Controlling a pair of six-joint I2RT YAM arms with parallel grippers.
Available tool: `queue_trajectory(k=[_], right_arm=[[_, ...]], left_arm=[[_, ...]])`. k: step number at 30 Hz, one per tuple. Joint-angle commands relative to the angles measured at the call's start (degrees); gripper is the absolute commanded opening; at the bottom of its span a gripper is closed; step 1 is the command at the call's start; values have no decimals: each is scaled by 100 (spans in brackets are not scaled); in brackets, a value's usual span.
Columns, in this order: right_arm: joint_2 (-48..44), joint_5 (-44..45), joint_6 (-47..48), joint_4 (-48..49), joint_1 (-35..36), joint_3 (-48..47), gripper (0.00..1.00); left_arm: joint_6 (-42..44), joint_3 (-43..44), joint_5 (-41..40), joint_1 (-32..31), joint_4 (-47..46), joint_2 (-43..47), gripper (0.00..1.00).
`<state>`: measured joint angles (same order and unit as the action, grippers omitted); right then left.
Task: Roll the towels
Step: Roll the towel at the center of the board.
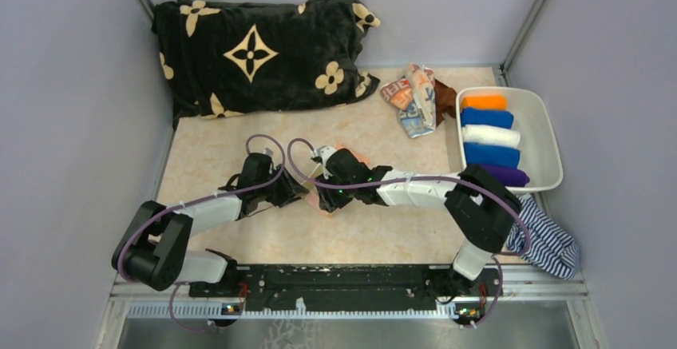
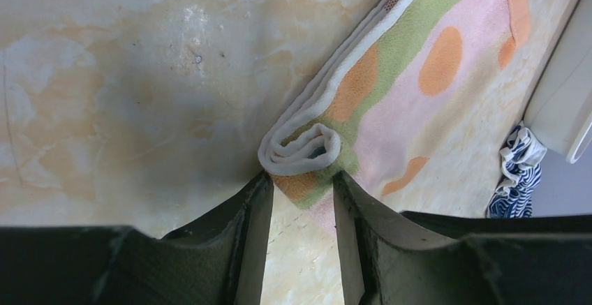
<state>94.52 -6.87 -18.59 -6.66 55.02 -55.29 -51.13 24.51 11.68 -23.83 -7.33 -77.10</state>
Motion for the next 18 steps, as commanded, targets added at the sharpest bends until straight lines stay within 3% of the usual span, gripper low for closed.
queue_trajectory(k=[1, 11, 18], right_arm=[[280, 46, 126, 52, 70, -294, 40], [506, 134, 118, -71, 4, -230, 11], [1043, 24, -205, -135, -202, -143, 3]], left_arm=[[259, -116, -242, 24, 629, -255, 45], [283, -88, -231, 23, 630, -301, 47], [141, -151, -118, 24, 510, -298, 54]])
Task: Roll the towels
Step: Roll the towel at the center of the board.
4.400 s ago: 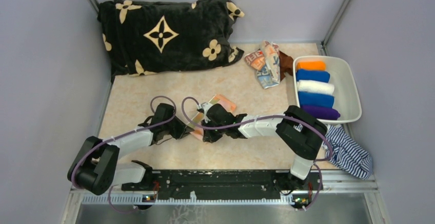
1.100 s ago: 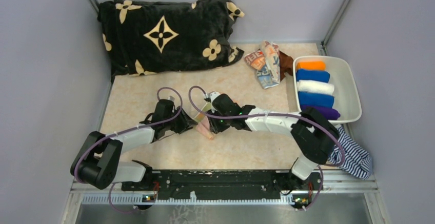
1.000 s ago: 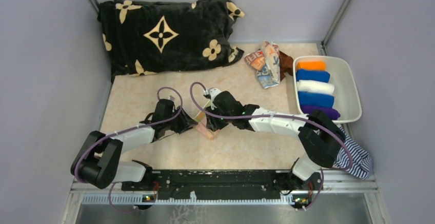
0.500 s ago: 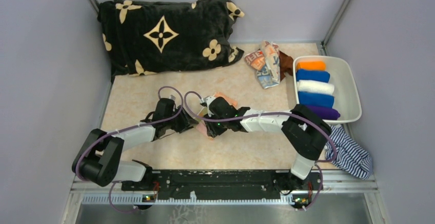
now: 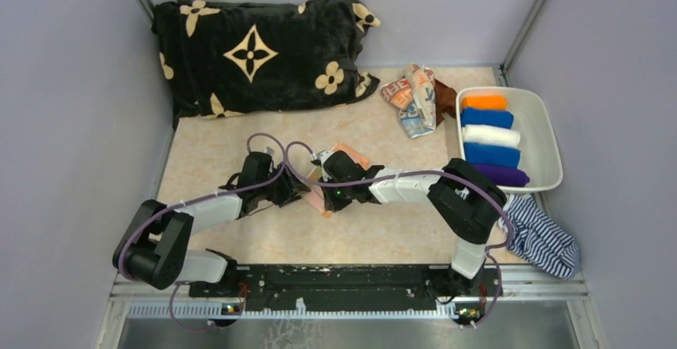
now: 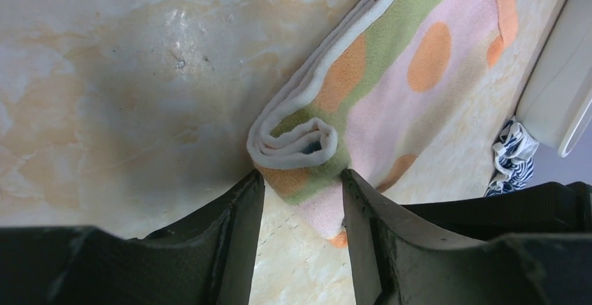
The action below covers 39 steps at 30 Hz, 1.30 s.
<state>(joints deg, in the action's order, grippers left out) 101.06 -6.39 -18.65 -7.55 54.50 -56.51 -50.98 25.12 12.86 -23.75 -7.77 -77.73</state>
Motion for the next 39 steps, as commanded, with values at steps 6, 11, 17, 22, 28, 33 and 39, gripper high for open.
queue_trajectory(k=[6, 11, 17, 22, 28, 33, 39], right_arm=[[505, -279, -417, -71, -403, 148, 2], [562, -739, -652, 118, -656, 297, 1], [665, -1007, -687, 171, -784, 325, 1], [874, -1421, -831, 387, -954, 417, 1], [1086, -1748, -896, 605, -1120, 465, 0], [1185, -1847, -868, 624, -1134, 440, 0], [1047, -1886, -759, 633, -1135, 429, 1]], left_arm=[[30, -285, -214, 11, 388, -362, 53], [-40, -237, -217, 15, 407, -391, 53], [-155, -510, -494, 88, 512, 358, 56], [-237, -668, -298, 252, 320, 479, 55], [-330, -866, 13, 383, -239, 111, 51], [-327, -732, 170, 433, -508, -442, 49], [-389, -707, 129, 443, -578, -755, 35]])
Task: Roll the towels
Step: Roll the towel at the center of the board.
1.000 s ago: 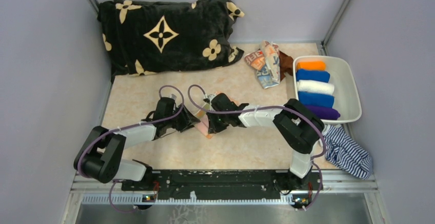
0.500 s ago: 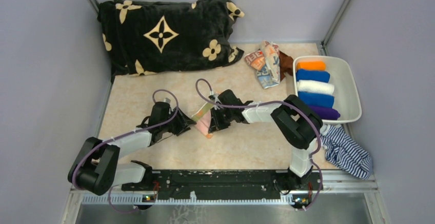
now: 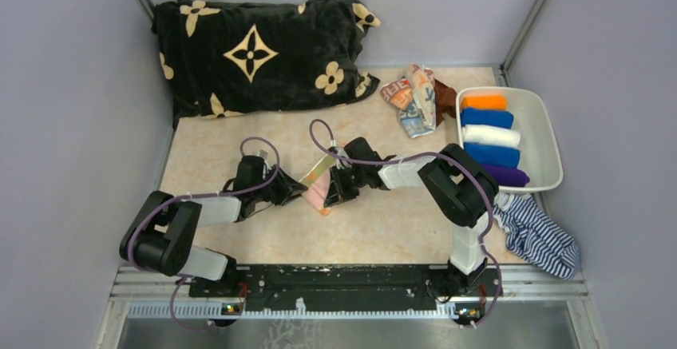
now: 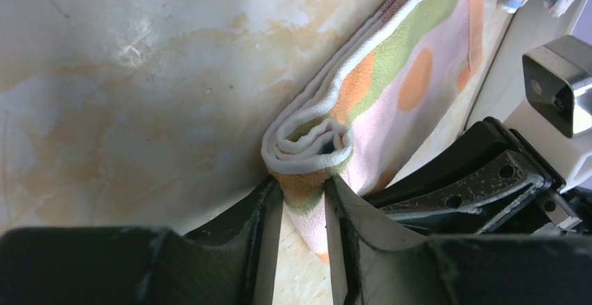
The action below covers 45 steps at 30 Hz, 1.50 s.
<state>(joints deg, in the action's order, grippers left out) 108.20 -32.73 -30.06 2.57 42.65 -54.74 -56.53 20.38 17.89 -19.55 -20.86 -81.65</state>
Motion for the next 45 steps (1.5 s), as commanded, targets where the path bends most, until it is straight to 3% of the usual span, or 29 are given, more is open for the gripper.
queue_trajectory(k=[1, 4, 7, 14, 19, 27, 45], right_arm=[[254, 755, 404, -366, 61, 260, 2], [-86, 1001, 620, -532, 239, 163, 9], [-453, 1837, 917, -1087, 657, -112, 16], [-1293, 4064, 1443, -1663, 1550, -368, 33], [-1749, 5045, 1809, -1468, 2188, -360, 37], [-1505, 4757, 2277, -851, 2590, -428, 38], [-508, 4966, 2429, -879, 2650, -619, 37]], left_arm=[[162, -236, -388, 22, 755, -364, 32], [192, -192, -470, 26, 937, -293, 17], [229, -107, -551, 26, 1159, -165, 11], [262, -8, -652, 13, 1532, 12, 9], [235, 9, -676, 13, 1664, 114, 9], [234, 79, -697, 6, 1809, 248, 9], [271, 145, -691, 4, 1885, 334, 10]])
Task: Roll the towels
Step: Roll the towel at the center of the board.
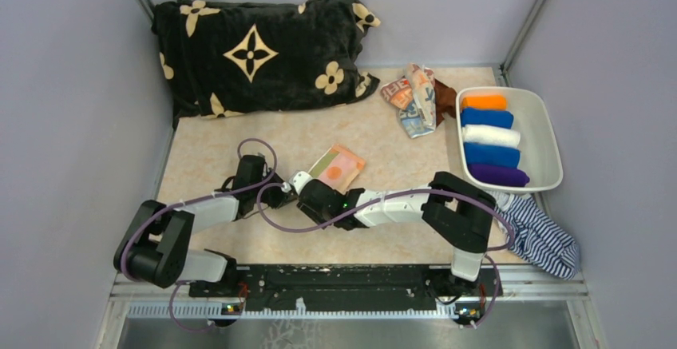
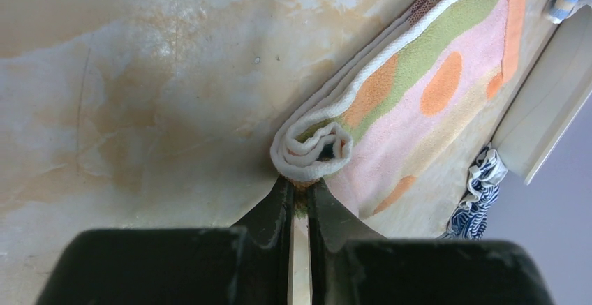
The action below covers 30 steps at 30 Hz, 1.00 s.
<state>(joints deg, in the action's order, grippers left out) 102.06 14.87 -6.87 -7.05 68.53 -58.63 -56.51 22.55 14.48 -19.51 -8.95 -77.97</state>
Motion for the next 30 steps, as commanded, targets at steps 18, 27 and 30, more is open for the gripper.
queue_trajectory(k=[18, 27, 30], right_arm=[[240, -1110, -252, 63, -278, -51, 0], [-157, -4787, -1818, 1866, -1686, 742, 0], [92, -5912, -2632, 2658, -2151, 901, 0]], left_arm=[[277, 99, -231, 4, 1087, 564, 31], [407, -45, -448, 18, 1900, 2072, 66], [335, -207, -425, 28, 2000, 2534, 69]])
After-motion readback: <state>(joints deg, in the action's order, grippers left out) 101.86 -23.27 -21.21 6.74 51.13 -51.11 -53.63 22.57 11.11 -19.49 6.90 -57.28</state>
